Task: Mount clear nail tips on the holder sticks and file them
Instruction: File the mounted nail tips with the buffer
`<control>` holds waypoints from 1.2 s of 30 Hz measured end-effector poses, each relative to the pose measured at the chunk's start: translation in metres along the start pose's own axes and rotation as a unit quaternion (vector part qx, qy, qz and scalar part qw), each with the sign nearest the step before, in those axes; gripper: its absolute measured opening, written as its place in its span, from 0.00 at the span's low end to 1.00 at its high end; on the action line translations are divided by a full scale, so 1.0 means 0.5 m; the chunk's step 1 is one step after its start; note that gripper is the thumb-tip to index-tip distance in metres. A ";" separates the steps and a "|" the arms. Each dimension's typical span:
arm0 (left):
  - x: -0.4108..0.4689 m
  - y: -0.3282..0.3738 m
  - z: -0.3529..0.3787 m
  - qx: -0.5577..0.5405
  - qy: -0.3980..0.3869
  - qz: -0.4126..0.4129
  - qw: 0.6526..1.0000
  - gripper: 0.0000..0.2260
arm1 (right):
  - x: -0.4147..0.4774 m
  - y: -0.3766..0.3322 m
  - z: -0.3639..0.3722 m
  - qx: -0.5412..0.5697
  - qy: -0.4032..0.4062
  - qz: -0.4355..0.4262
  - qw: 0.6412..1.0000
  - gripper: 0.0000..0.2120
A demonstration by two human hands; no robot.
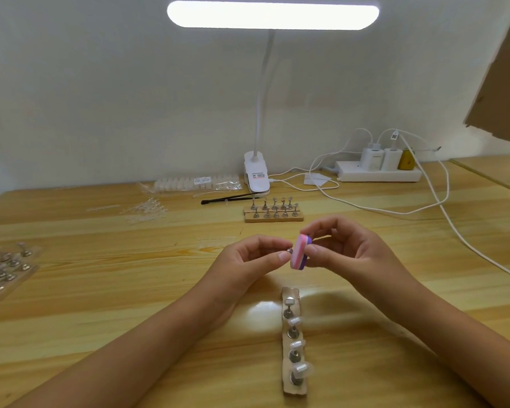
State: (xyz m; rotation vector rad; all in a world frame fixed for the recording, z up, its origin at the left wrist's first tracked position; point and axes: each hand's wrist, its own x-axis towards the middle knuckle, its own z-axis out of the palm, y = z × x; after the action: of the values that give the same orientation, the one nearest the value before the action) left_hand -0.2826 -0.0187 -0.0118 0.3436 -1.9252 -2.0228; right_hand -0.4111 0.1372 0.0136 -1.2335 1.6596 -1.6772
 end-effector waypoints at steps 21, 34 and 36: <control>0.007 -0.006 -0.003 -0.014 0.027 -0.018 0.999 0.13 | -0.003 0.007 0.015 0.033 0.017 0.021 0.999 0.15; 0.003 -0.004 -0.003 -0.022 0.016 -0.014 1.000 0.16 | -0.007 0.014 0.027 -0.005 -0.023 0.002 1.000 0.15; 0.005 -0.005 -0.004 -0.022 0.019 -0.016 0.999 0.16 | -0.006 0.012 0.025 0.013 0.017 -0.008 1.000 0.15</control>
State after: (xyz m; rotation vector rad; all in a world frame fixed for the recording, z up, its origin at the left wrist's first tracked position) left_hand -0.2844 -0.0217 -0.0141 0.4013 -1.8621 -2.0603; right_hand -0.4008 0.1324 0.0055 -1.2151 1.6462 -1.7331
